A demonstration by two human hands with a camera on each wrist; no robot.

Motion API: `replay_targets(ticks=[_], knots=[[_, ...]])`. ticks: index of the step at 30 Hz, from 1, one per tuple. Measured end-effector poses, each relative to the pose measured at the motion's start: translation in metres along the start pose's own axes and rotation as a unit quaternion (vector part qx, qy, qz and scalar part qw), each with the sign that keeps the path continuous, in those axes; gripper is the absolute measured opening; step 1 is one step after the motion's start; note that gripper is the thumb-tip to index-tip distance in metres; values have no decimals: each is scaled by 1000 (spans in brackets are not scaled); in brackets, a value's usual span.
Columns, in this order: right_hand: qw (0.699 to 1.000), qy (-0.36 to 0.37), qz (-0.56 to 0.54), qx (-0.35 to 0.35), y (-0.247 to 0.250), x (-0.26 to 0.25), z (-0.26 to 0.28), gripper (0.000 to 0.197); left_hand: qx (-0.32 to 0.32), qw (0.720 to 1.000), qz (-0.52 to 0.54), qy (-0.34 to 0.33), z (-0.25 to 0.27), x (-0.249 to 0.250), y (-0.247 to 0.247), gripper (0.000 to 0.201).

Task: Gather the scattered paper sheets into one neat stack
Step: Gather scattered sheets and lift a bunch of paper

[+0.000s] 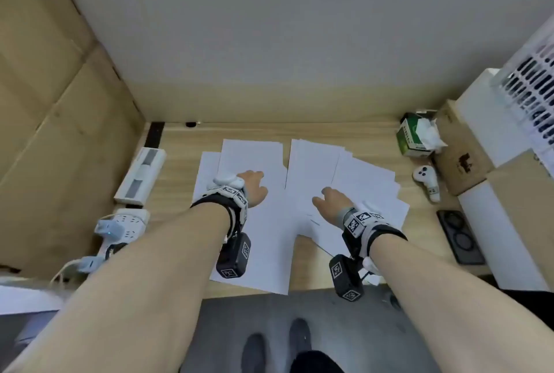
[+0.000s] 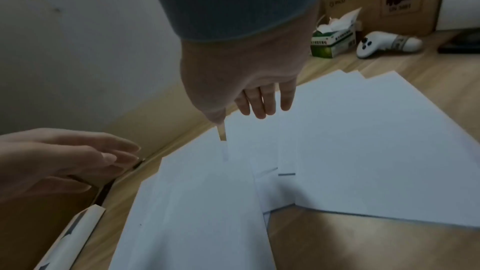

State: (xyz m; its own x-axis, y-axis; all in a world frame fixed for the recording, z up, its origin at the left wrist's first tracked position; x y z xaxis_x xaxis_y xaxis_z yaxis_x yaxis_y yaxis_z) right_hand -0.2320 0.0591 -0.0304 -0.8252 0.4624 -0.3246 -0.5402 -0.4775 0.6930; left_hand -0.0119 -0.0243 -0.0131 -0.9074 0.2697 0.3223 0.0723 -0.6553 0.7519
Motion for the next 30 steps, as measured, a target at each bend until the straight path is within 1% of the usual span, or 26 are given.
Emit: replay_targets(ticks=[1, 4, 7, 10, 14, 19, 22, 24, 26, 28, 30], knots=[[1000, -7, -6, -10, -4, 3, -3, 49, -17, 1000, 1, 12, -2, -1, -5, 56], [999, -21, -31, -23, -15, 8, -10, 48, -23, 999, 11, 33, -4, -9, -20, 52], [998, -6, -41, -49, -33, 12, -34, 44, -36, 996, 33, 73, -9, -20, -37, 50], [997, 5, -50, -59, -48, 15, -51, 18, -53, 993, 45, 100, -7, -31, -52, 51], [996, 18, -30, -79, -62, 12, -76, 31, -69, 984, 65, 150, -9, -47, -70, 50], [996, -13, -13, -91, -70, 11, -91, 37, -76, 974, 79, 200, -9, -62, -79, 50], [997, -12, -9, -81, -78, 8, -93, 39, -96, 968, 101, 207, -11, -73, -89, 50], [998, -2, -8, -63, -80, 0, -97, 43, -100, 967, 112, 206, -20, -83, -91, 46], [998, -6, -13, -56, -80, -5, -100, 42, -105, 967, 118, 200, -29, -89, -89, 46], [997, -13, -46, -58, -79, -5, -101, 30, -119, 966, 121, 193, -33, -93, -86, 47], [995, -16, -83, -53, -77, -7, -103, 16, -129, 967, 130, 180, -39, -102, -81, 44]])
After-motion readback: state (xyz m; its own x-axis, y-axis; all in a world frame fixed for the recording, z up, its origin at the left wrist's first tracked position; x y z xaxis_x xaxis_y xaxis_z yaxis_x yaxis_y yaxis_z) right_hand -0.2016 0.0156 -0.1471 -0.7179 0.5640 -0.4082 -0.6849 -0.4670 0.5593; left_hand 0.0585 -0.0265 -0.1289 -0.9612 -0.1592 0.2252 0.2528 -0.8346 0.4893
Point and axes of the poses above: each hand's wrist, its own z-axis away from the middle knuckle, its own y-axis out of the back of the hand, x = y × z, the point moved 3 cm from there along -z, towards the middle knuckle, and after that the axes turned 10 degrees about -x, right-handed, at the moved point
